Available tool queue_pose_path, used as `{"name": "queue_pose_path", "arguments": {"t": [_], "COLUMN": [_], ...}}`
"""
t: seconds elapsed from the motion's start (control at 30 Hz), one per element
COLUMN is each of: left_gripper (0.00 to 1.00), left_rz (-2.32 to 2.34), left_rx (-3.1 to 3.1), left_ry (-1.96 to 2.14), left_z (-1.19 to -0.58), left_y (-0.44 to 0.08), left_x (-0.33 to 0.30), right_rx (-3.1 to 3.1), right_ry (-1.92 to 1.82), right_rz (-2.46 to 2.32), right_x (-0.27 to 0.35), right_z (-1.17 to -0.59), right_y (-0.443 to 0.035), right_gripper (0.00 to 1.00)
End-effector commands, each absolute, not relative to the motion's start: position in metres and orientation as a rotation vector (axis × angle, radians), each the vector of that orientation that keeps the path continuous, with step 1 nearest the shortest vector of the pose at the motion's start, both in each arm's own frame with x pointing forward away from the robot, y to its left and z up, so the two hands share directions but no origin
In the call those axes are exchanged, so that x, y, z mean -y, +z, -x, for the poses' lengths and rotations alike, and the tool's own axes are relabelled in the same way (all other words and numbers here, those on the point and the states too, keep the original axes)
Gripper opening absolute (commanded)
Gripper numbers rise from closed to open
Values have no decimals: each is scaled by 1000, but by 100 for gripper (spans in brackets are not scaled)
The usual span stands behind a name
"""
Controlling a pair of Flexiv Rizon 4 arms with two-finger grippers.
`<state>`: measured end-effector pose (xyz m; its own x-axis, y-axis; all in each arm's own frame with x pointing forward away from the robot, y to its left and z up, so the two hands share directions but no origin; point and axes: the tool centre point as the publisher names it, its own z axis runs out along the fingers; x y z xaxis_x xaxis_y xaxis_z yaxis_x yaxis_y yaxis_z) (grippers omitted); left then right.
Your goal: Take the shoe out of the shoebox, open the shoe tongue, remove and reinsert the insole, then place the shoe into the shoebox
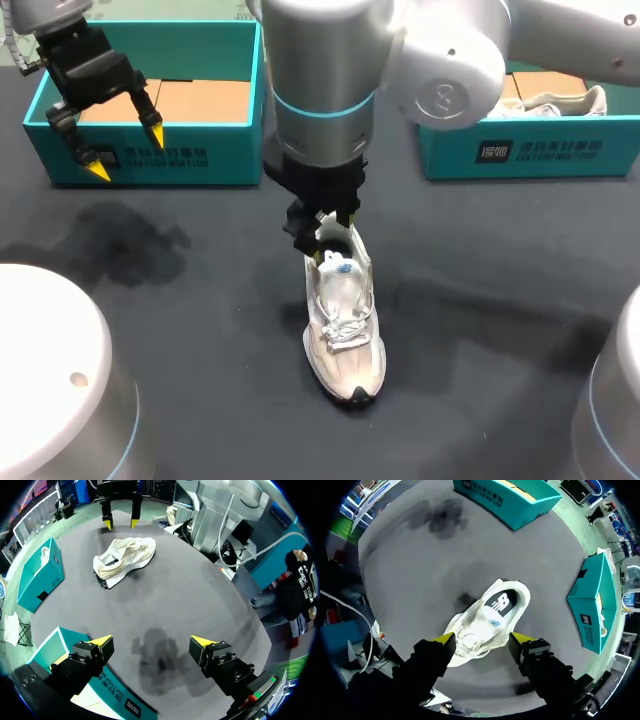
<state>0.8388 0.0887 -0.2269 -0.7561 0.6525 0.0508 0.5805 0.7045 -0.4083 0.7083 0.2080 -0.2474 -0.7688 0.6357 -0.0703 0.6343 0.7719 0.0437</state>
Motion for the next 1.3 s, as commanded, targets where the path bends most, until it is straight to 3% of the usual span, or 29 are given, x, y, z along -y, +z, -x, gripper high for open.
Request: {"name": "queue_pose_path", "arguments": {"t": [0.03,0.27,0.6,1.03,1.3], "left_gripper": [100,100,100,100,100], "left_rz": [996,996,996,996,996], "left_rx": [2721,2721,2721,2721,2721], "left_ry": [552,552,552,552,552], "left_z": [-839,-839,-839,-839,-839], "left_y": [-227,-227,-227,-227,-227], "left_x": [-89,-89,-89,-89,-89], "right_rx": [-3041,-3041,-2983,-2991,-2985], "right_ry": [53,53,-16,-70,-10], "right_rz": [-499,-499,-121,-204,-137], "right_x": [-208,-208,-193,-180,-185], "right_z": [-710,-710,-728,-736,-778], "right_y": [-247,-247,-244,-243,-256], "right_gripper": [100,100,100,100,100]}}
